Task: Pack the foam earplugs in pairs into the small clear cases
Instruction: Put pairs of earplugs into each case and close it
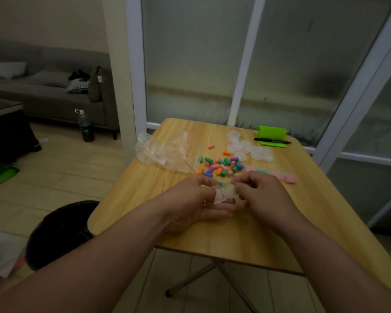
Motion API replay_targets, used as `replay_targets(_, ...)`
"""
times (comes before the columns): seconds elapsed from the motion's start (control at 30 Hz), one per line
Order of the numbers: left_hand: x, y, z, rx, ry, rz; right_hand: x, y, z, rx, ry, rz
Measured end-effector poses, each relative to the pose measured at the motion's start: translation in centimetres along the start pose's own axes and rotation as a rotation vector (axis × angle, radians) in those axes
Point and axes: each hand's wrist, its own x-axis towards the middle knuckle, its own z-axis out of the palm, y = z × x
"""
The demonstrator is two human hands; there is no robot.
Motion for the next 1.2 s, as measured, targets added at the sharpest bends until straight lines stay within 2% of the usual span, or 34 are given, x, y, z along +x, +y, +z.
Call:
replay_targets(0.1, -0.3, -0.8, 0.2, 0.076, -0.097, -0.042, 0.0, -0.3, -0.4, -0.014, -0.054, -0.045)
replay_targets(0.2, 0.0, -1.4, 0.4, 0.152, -0.095, -0.027, -0.1, -0.5, 0.2, -0.031, -0.088, -0.099)
replay_targets(0.37, 0.0, -0.8, 0.8, 0.12, 0.012, -0.031, 0.4, -1.2, 0.4, 0.108, -0.088, -0.13)
replay_targets(0.5, 0.7, -0.2, 0.2, -0.058, 0.201, 0.021, 2.1, -1.2, -1.2, 0.19, 0.112, -0.01)
replay_targets(0.57, 0.8, 0.2, -0.2, -0.17, 0.263, 0.037, 3.2, -0.1, -2.0, 0.123, 0.209, 0.034)
replay_targets(0.63, 0.7, 0.4, -0.4, -0.23, 0.3, 0.046, 3.9, 1.1, -2.2, 0.047, 0.232, 0.047)
replay_targets(0.8, 0.8, 0.5, -0.7, -0.243, 0.304, 0.072, 4.6, 1.6, -0.7, -0.234, 0.185, -0.027)
replay_targets(0.9, 1.0, 0.6, -0.8, -0.242, 0.311, 0.09, 4.5, 0.8, 0.4, -0.311, 0.141, -0.085)
replay_targets(1.07, 0.9, 0.7, -0.7, -0.248, 0.305, 0.084, 3.9, -0.1, 1.8, -0.465, -0.037, -0.105)
replay_targets(1.2, 1.1, 0.8, -0.8, -0.232, 0.342, 0.082, 3.7, -0.2, 2.4, -0.546, -0.042, -0.079)
